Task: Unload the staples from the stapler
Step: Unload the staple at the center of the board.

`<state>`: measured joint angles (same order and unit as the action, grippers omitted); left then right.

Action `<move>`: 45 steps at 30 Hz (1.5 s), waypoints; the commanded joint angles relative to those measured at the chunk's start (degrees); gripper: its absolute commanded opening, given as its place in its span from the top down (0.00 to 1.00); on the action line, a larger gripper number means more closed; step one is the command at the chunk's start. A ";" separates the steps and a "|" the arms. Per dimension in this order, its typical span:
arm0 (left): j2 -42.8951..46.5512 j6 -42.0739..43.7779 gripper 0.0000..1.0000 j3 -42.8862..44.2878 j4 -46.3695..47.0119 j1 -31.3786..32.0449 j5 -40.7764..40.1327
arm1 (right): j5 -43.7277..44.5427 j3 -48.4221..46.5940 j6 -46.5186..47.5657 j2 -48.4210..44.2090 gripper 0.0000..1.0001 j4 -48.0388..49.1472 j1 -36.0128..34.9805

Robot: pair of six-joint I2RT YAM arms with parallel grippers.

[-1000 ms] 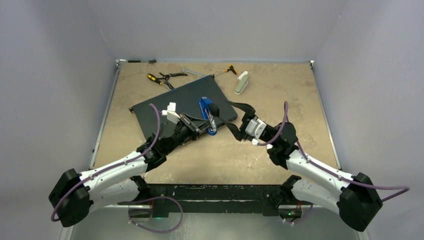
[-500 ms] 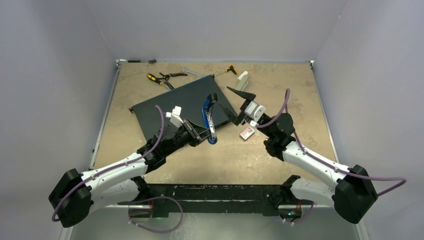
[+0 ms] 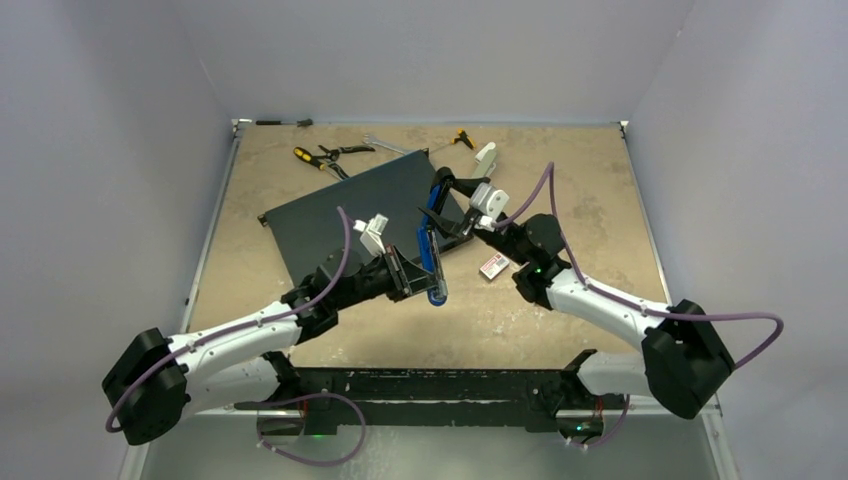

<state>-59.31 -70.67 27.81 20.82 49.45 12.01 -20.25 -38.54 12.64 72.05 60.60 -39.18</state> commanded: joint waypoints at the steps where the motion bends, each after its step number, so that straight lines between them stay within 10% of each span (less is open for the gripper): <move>1: -0.58 7.30 1.00 4.75 2.97 3.03 7.68 | -3.35 -3.46 -2.60 0.77 0.35 1.01 -1.16; 15: 8.92 17.31 1.00 -2.45 4.85 3.40 8.37 | -0.14 -9.88 -14.12 -0.40 0.34 -16.77 1.64; 34: 3.88 35.11 1.00 0.28 -5.74 3.39 -0.91 | 4.38 -17.35 -25.39 0.76 0.97 -43.39 1.83; 45: 1.71 55.03 1.00 1.95 -8.28 4.75 -22.27 | 9.32 -8.99 -27.82 -3.97 1.00 -38.12 1.80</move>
<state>-57.80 -27.88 26.00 6.44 52.90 -2.66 -16.12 -51.66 -18.87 70.65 18.83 -38.09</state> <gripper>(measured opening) 0.054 0.375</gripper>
